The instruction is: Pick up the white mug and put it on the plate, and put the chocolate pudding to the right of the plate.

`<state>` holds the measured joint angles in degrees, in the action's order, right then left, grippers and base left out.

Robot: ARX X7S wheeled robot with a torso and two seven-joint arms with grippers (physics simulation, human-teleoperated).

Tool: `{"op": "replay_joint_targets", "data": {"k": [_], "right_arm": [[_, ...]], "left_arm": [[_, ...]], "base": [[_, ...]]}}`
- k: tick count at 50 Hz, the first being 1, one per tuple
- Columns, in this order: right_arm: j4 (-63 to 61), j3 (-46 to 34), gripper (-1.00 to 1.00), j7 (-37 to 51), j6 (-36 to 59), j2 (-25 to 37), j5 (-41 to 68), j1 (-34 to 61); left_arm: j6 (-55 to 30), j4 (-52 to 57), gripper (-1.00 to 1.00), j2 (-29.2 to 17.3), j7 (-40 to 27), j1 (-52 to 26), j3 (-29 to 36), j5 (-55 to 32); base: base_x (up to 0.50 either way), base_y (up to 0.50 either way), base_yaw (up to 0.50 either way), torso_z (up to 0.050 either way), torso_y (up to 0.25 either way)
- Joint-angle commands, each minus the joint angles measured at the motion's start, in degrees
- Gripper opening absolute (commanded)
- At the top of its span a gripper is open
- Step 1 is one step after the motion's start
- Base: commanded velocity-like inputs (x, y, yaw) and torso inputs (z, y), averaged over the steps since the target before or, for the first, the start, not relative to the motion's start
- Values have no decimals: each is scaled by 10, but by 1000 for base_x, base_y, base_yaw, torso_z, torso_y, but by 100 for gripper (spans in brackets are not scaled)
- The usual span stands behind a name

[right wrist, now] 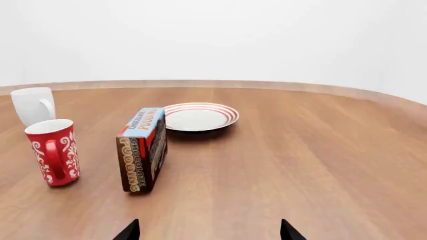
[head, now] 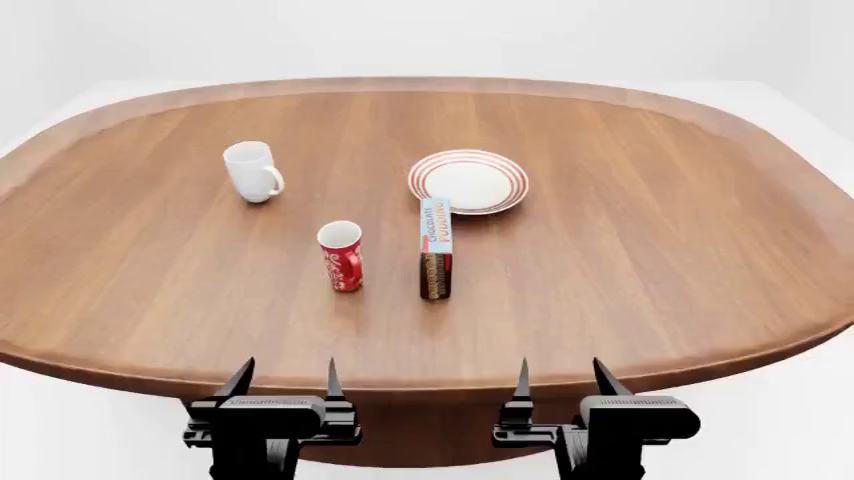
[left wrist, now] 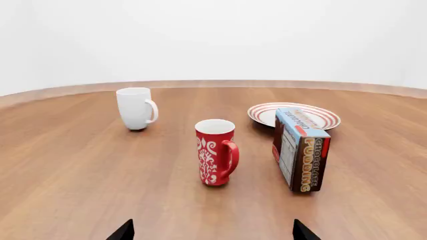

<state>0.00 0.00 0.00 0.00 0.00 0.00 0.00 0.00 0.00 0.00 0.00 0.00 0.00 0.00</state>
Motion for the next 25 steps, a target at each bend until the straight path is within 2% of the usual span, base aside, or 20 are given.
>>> {"op": "replay_joint_targets", "data": {"k": [1,18,19,20,25], "right_arm": [[3,-12,100,12,1,9,7,0],[4,-39,100,42,2,32,32,0],[4,-39,100,42,2,32,32,0],[4,-7,100,10,4,5,4,-1],[8,-21,100,25,2,17,16,0]], "left_arm": [[2,-3,100,-9,-10,-1,10,-10],[5,-2,100,-33,-40,-2,37,-31],[5,-2,100,-33,-40,-2,37,-31],[1,-2,100,-6,-8,-2,6,-3],[2,-8,100,-18,-26,-3,21,-8]], "base": [[0,0,0,0,0],[0,0,0,0,0],[0,0,0,0,0],[0,0,0,0,0],[0,0,0,0,0]]}}
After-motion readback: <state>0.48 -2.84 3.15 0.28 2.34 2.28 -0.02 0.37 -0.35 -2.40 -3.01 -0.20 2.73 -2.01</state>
